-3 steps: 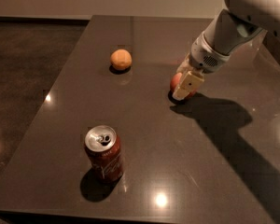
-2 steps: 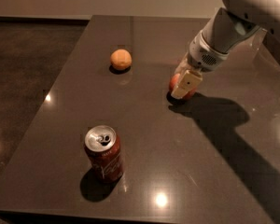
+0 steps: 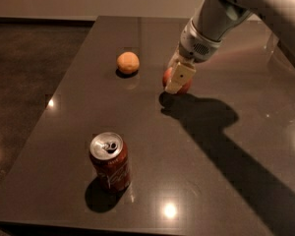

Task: Move apple near orange

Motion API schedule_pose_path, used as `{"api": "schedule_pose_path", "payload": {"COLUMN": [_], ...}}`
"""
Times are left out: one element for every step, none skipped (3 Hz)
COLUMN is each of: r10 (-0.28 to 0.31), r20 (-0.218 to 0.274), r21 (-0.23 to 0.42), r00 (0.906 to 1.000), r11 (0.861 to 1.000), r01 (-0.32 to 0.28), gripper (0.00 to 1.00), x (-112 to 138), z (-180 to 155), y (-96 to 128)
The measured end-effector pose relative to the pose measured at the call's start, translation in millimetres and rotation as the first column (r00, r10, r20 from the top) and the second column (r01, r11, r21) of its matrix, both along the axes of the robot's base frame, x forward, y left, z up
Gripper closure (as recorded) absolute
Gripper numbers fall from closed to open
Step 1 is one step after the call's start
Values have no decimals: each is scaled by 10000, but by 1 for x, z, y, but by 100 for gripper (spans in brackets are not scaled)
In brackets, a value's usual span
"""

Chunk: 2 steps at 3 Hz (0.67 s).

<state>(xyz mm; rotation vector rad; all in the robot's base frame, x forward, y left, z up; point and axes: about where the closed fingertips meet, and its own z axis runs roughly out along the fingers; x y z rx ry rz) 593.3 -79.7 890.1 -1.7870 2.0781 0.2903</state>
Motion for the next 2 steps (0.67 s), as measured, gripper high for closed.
{"api": "schedule_pose_path", "payload": {"r10": [214, 312], "r20": [124, 206], "r21": [-119, -211], "r00": [9997, 9993], "r11": [9997, 9993], "r01": [-212, -307], "gripper": [100, 100], "x": [18, 31], "z": [5, 5], "y": [31, 54]}}
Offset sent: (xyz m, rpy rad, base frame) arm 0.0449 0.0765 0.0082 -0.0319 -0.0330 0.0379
